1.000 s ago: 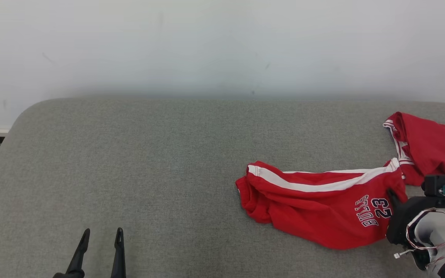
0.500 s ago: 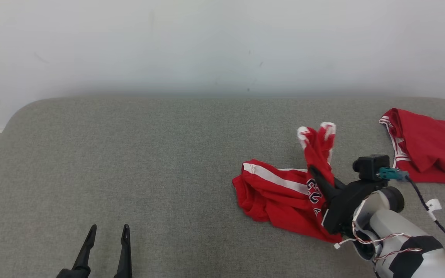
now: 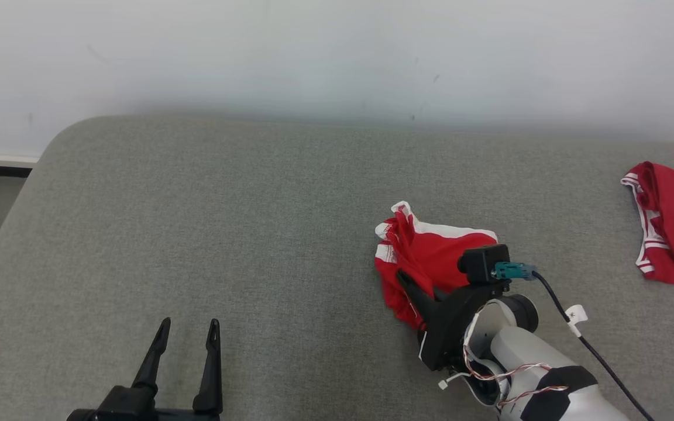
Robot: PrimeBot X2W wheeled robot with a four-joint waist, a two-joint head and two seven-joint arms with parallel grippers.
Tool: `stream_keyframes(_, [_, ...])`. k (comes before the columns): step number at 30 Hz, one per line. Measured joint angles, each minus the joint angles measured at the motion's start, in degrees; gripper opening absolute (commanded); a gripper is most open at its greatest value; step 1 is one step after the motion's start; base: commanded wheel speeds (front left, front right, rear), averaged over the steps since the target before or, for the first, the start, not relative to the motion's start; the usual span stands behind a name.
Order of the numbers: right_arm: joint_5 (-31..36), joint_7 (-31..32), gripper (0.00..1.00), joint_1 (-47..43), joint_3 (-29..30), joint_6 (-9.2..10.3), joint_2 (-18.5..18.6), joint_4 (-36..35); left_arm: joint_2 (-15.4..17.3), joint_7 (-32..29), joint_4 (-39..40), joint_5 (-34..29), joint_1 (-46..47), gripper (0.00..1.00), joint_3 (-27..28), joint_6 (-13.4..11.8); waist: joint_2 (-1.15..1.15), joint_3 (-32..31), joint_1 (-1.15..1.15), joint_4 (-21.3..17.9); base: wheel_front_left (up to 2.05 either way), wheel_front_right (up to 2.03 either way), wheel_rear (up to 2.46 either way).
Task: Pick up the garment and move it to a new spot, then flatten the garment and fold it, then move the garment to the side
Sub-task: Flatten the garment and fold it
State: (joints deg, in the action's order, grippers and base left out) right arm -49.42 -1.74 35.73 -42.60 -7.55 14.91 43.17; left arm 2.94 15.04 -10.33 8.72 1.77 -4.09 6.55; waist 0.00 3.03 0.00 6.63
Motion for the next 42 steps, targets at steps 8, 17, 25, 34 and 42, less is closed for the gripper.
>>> stream_keyframes(8, [3.37, -0.32, 0.00, 0.57, 1.29, 0.00, -6.64, 8.31, -0.01, 0.00, -0.36, 0.71, 1.24, 1.00, -1.68, -0.53, 0.00, 1.61, 0.00, 2.11, 0.00, 0.00, 0.00])
stream_keyframes(17, [5.13, -4.58, 1.00, 0.63, 0.47, 0.00, -8.46, 9.91, -0.01, 0.00, -0.54, 0.96, 1.81, 1.00, -1.53, -0.85, 0.00, 1.59, 0.00, 2.14, 0.00, 0.00, 0.00])
stream_keyframes(25, [5.98, -11.40, 1.00, 0.01, 1.99, 0.00, -4.00, 4.38, -0.01, 0.00, -0.64, 0.49, 0.30, 1.00, -0.27, -0.93, 0.00, -0.15, 0.00, 0.67, 0.00, 0.00, 0.00])
stream_keyframes(34, [10.49, -13.22, 1.00, -6.07, 15.26, 0.00, 2.96, -4.94, -0.01, 0.00, 0.33, -0.75, -2.26, 1.00, 2.10, -0.49, 0.00, -2.16, -0.01, -2.08, 0.00, 0.00, 0.00])
stream_keyframes(42, [22.12, -13.26, 1.00, -18.30, 31.43, 0.00, 2.82, -17.55, 0.00, 0.00, 1.42, -2.07, -3.74, 1.00, 4.76, -0.15, 0.00, -3.13, -0.01, -5.33, 0.00, 0.00, 0.00])
